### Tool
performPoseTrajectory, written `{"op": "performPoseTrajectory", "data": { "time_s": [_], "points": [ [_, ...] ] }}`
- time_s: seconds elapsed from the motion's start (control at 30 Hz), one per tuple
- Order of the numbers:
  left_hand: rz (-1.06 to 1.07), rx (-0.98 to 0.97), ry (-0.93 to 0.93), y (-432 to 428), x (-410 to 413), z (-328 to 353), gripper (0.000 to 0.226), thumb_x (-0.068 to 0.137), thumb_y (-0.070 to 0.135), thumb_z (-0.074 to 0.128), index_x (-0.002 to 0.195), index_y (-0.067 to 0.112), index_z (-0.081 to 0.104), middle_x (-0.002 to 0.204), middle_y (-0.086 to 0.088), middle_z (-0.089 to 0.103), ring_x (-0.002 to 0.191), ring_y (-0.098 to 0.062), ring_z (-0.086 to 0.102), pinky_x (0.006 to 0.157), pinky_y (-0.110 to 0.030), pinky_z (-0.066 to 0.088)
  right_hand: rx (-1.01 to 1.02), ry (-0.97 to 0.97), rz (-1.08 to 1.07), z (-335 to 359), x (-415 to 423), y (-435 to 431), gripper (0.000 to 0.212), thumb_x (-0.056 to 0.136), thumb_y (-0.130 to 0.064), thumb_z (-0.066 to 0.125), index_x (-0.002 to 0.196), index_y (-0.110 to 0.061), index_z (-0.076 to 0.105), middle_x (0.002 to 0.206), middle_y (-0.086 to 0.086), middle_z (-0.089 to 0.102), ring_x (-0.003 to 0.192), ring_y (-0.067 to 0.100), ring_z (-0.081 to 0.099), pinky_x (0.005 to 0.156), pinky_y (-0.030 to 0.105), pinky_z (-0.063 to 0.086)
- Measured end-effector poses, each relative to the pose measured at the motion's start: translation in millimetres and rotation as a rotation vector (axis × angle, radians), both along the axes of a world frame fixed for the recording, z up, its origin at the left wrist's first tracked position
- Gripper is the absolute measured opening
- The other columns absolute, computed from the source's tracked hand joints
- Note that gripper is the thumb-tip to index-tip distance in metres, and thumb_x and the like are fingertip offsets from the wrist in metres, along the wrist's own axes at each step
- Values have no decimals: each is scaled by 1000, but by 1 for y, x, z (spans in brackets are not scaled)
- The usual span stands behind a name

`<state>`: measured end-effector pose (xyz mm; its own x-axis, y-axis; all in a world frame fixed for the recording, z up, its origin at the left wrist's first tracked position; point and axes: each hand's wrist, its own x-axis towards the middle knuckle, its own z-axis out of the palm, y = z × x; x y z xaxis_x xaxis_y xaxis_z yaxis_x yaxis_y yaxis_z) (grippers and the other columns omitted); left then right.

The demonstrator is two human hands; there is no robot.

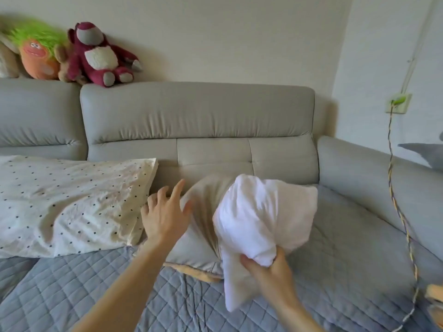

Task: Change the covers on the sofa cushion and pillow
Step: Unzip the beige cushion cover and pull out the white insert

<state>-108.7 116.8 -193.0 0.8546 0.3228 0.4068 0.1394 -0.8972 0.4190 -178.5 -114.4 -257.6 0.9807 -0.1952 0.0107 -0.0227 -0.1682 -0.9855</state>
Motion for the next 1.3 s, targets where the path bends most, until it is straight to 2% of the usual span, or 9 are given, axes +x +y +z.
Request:
{"op": "performPoseTrajectory", "data": {
  "time_s": [0.17,0.3,0.43,0.63,0.83,1.03,1.13,1.23,1.3],
  "points": [
    [362,-824,-41,-41,-31,-65,94,79,81,46,152,38,6,162,-4,-3,145,-38,11,110,-63,16,122,91,-142,-22,6,-1,79,78,-43,80,140,-14,42,125,-2,53,113,21,52,93,29,39],
    [260,-1140,-188,-61,-27,-68,76,95,59,43,154,42,-2,159,-17,20,139,-40,32,107,-56,33,83,71,-41,-21,4,-7,77,78,-41,80,141,-21,40,126,-8,51,112,15,49,101,32,41],
    [328,-1030,-288,-59,-7,-67,55,103,42,36,154,43,13,149,-9,44,128,-37,49,105,-48,37,-67,53,14,-14,1,-6,60,78,-40,80,129,-23,53,118,-7,61,110,17,58,94,33,47],
    [381,-879,-137,-40,17,-62,48,105,36,30,153,36,27,137,-16,56,124,-40,51,102,-45,39,-215,-36,210,17,-6,-16,15,81,-21,76,94,-22,68,86,-11,72,80,-2,66,70,19,50],
    [319,-616,-83,-20,39,-63,38,105,32,28,135,24,50,125,-22,59,114,-43,53,89,-47,43,-80,27,173,43,-13,-71,15,77,-11,80,91,-15,74,89,-3,76,87,13,71,78,34,54],
    [178,-580,-63,-27,31,-68,33,105,38,26,129,24,43,128,-18,52,109,-41,53,81,-44,38,-27,237,-5,17,2,-112,39,70,-19,88,100,-22,63,96,-1,67,88,16,64,82,35,49],
    [98,-597,-142,-48,11,-56,47,101,49,34,145,33,31,148,-18,31,129,-41,39,102,-51,34,-323,337,-161,4,6,-114,93,58,-42,91,132,-13,44,135,11,48,116,31,54,96,47,48],
    [4,-285,-271,-66,-21,-45,58,96,63,36,149,47,19,162,-12,-6,150,-31,-4,119,-55,-1,-617,16,-462,19,-13,-103,99,66,-21,80,146,-12,23,159,16,8,140,44,26,107,57,35],
    [-155,29,-306,-75,-34,-47,65,92,69,39,151,49,18,164,-4,-14,150,-25,-16,115,-51,-19,-744,-404,-539,39,-30,-80,95,62,-5,66,148,-12,27,161,15,9,146,41,17,113,58,24]
  ]
}}
